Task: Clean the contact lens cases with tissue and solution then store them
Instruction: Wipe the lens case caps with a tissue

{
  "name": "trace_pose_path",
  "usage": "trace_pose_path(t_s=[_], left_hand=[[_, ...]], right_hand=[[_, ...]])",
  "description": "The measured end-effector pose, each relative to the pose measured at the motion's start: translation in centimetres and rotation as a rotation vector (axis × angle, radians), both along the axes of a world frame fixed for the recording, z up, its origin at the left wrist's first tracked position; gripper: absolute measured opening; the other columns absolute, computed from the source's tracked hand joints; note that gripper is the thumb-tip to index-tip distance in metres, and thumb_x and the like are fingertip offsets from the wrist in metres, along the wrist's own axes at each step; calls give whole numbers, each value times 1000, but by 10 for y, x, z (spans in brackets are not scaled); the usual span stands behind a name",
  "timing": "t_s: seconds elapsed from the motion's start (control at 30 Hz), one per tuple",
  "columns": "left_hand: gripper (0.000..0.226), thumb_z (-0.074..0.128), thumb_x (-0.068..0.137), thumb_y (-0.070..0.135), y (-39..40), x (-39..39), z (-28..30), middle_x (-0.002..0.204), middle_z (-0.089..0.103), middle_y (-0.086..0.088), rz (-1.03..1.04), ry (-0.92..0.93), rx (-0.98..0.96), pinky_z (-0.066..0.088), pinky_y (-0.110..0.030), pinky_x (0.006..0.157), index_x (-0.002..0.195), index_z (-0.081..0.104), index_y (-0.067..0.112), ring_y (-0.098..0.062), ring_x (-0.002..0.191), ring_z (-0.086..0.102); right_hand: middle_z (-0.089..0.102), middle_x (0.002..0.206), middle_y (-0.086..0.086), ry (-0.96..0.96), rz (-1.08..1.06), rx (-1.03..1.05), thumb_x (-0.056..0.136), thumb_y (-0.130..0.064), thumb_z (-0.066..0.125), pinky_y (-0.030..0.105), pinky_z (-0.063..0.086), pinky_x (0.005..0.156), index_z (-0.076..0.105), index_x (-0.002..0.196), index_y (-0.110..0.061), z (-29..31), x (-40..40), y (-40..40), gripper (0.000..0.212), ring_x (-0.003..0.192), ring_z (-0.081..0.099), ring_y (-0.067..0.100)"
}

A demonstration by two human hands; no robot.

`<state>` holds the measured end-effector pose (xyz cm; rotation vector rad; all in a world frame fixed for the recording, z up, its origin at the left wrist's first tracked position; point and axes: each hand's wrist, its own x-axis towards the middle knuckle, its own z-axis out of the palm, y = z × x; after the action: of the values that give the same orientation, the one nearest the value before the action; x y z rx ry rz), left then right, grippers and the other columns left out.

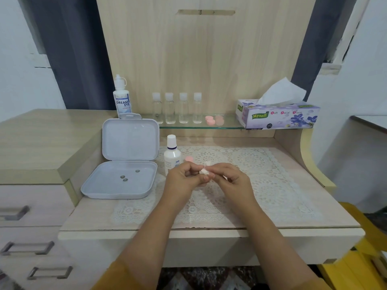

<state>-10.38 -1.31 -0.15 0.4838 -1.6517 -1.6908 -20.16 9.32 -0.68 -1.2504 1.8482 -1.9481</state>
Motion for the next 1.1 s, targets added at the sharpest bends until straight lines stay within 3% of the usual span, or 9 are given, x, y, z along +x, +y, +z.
trace_pose_path(t_s=[0.2,0.37,0.47,0.53,0.67,0.77,0.93,1.03,1.1], left_hand=[[22,75,72,-7,2,-1,-1,84,67,-26,-6,-23,-27,58,-27,71,93,67,-4,-21,75,68],[19,73,75,-7,1,-1,1,76,69,-4,33,7,8,58,-26,71,88,67,7,-18,75,70],[22,71,76,-10,2,-1,2,79,70,-4,36,27,36,56,-21,67,86,67,9,-15,76,70],[22,73,75,-9,2,-1,1,83,70,-6,32,10,21,56,-22,68,87,68,9,-16,78,70],[20,72,76,-7,1,0,1,79,69,-5,19,8,21,57,-25,70,89,67,7,-21,79,71],[17,70,80,-6,0,0,0,75,69,-1,13,-10,15,57,-25,68,90,66,8,-19,72,70],[16,66,83,-5,-3,-1,-3,82,67,-15,27,-54,-20,53,-22,60,95,65,5,-20,68,69],[17,66,84,-5,-3,-1,-3,81,68,-14,21,-64,-25,56,-25,64,98,65,4,-21,69,68],[16,65,85,-4,-2,0,-2,80,69,-11,14,-49,-22,56,-25,66,98,65,5,-20,69,69]], right_hand=[[68,90,-13,-6,12,28,87,0,64,16,48,81,73,83,-24,1,0,0,25,90,61,1],[66,95,-8,-93,-129,-37,91,-6,60,29,51,87,69,86,-29,-2,-1,-1,25,95,61,11],[67,99,-6,-203,-334,-89,94,-10,57,34,51,90,68,93,-26,1,-7,1,19,95,62,11],[68,99,-9,-209,-333,-68,94,-11,57,32,52,89,67,92,-27,2,-7,2,19,94,62,7],[62,108,-15,101,-160,128,91,-4,59,12,45,81,68,105,-29,-2,-1,-1,31,97,55,-5],[55,114,-11,339,-145,229,89,-1,61,6,39,84,65,120,-22,-9,-2,-6,37,106,49,-1],[55,97,-6,585,-278,230,86,-5,67,9,38,77,71,103,-9,-13,1,-11,18,92,53,12],[57,91,-2,618,-327,187,81,2,70,7,39,72,72,96,-5,-16,1,-12,17,84,55,12],[57,91,-4,480,-299,153,81,7,68,3,40,72,73,96,-6,-12,3,-9,20,81,55,1]])
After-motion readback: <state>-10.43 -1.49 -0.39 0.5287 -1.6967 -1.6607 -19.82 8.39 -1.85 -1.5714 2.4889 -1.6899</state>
